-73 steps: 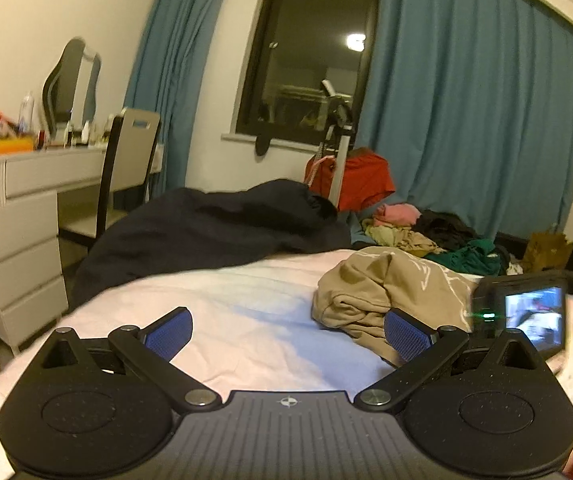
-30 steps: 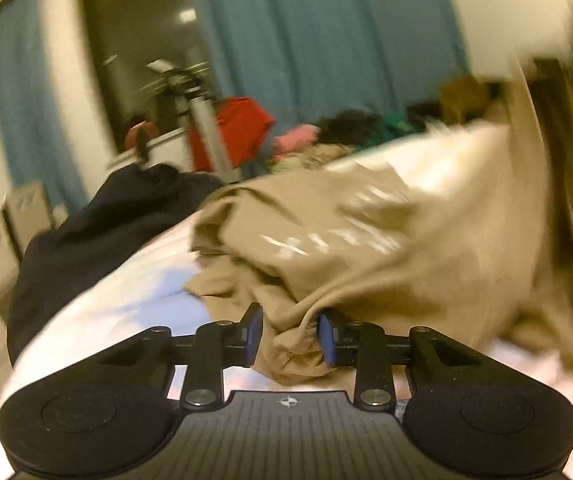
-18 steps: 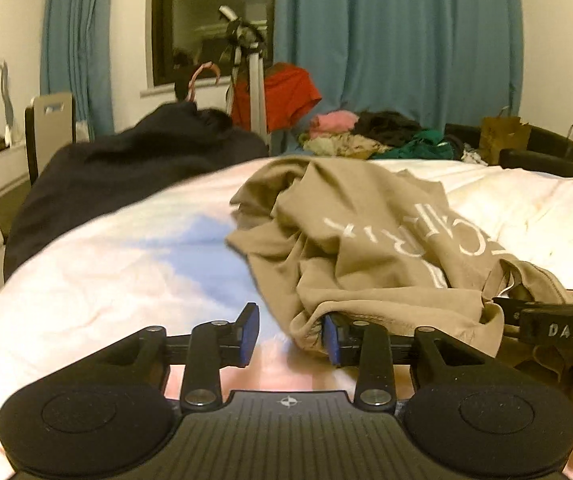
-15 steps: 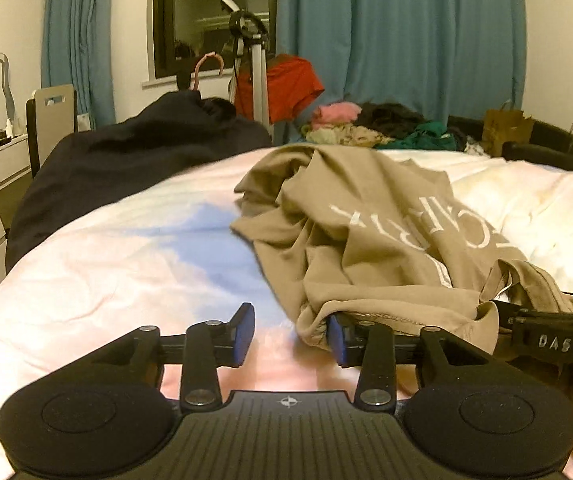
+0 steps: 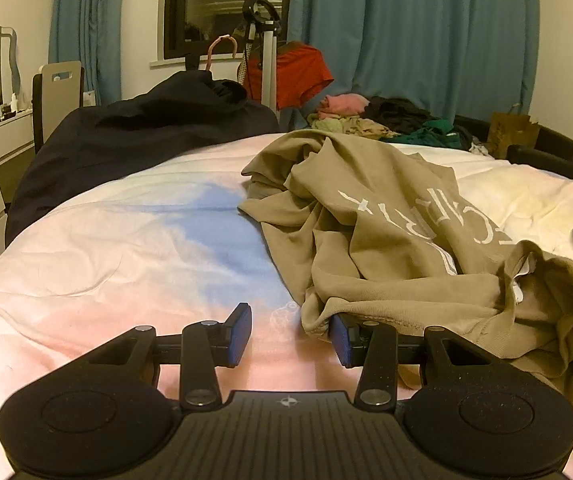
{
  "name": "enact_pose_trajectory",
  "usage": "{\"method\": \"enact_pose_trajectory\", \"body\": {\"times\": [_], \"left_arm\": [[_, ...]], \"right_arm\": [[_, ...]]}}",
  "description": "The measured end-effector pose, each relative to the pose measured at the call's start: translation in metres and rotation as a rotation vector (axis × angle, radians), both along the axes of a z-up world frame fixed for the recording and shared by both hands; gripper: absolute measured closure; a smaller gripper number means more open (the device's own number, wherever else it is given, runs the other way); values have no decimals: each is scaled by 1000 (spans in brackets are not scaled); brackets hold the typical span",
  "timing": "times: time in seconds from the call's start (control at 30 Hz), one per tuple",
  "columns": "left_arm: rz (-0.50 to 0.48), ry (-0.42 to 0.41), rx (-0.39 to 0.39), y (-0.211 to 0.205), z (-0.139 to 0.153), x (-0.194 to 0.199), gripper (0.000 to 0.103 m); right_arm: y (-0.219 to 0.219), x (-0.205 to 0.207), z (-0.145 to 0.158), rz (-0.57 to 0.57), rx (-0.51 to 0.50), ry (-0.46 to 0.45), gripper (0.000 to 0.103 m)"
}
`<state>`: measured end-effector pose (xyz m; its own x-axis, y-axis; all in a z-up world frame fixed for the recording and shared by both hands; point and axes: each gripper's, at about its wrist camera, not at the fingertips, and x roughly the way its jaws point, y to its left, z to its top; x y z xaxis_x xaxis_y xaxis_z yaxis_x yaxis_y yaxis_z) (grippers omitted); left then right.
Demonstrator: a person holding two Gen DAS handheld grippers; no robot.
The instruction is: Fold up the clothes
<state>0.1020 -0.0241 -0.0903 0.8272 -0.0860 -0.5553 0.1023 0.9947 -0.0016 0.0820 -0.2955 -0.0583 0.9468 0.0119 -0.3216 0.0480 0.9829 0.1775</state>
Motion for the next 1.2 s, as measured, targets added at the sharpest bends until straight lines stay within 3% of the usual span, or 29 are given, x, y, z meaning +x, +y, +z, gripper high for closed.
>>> {"method": "enact_pose_trajectory", "body": {"times": [0.17,0.27,0.37,0.43,0.5,0.6,0.77,0.97,1.2], "left_arm": [[1,-3,9,-1,0,-2,57],[1,-4,11,-2,1,-3,57],[0,-2,18,-1,1,-5,57],[-1,4,20,0,0,-6,55],[-3,15,18,0,-1,-6,52],[-3,13,37,-3,-2,-6,52],[-2,22,44,-3,-5,-5,52],[0,24,40,-3,-5,-5,53],[3,38,26,-2,-8,-4,54]], "right_arm": [[-4,-2,12,-16,-54,-104,19],[1,27,-7,94,-67,-5,18],[29,50,-35,339,-156,82,19],[41,56,-56,401,-211,129,19],[40,56,-71,407,-210,121,18],[33,58,-75,398,-175,115,11],[29,56,-77,398,-144,123,11],[11,67,-82,429,25,149,11],[-3,69,-86,444,143,148,11]]}}
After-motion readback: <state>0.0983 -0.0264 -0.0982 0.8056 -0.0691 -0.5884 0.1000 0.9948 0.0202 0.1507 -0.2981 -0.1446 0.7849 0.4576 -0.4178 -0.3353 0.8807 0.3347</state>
